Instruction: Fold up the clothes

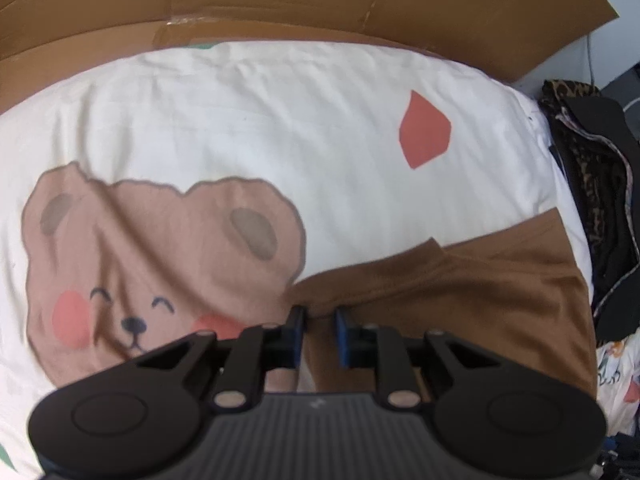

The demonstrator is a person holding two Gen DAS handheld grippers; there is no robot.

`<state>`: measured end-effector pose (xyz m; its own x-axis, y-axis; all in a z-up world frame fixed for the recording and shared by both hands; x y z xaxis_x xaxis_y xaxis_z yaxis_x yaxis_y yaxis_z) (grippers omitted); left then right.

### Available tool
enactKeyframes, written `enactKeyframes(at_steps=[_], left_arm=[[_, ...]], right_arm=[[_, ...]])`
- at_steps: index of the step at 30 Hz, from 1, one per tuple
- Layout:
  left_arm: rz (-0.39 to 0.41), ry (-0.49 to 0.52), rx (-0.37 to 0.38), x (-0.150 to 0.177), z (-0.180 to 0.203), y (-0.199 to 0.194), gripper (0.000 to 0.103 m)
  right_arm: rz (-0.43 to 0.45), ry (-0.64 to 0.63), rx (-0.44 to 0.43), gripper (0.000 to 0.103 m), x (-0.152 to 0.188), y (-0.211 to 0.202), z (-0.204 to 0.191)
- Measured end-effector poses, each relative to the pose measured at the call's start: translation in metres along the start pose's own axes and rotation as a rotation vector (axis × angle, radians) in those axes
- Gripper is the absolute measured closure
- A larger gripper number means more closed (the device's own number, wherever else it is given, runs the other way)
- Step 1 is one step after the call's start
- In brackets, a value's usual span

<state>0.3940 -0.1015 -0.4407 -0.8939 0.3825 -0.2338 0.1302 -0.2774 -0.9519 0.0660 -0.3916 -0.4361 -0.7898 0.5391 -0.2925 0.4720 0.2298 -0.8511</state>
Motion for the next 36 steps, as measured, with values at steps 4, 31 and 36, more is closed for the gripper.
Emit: enactKeyframes(at_steps=[4,31,36], left_arm=[[0.030,-0.040,0.016,0.005,-0.005,-0.002,0.073],[-0.027,-0.432,0.240,0.206,0.027,-0.058,0.054],[-0.059,-0.438,0.269,0.234,0.040,-0.055,0.051]], right_arm=[[-0.047,-0.026,-0.026,0.053,0.005,0.008,-0.003],[-0.138,-0.017,-0.218,0.093,0.006,0.020,-0.003],[-0.139,-0.010,-0.217,0.093,0.005,0.019,-0.001]])
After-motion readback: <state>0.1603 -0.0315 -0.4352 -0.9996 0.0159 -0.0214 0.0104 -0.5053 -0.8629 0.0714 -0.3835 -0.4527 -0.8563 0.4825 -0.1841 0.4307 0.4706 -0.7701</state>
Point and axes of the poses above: each gripper's, at about its wrist camera, not at the fingertips, and y roughly the way its jaws point, z to its right, x to its underside, the point moved 8 cm from there along y, roughly the way its jaws point, and after that the axes turned 4 degrees about y, right-handed, at the moved point
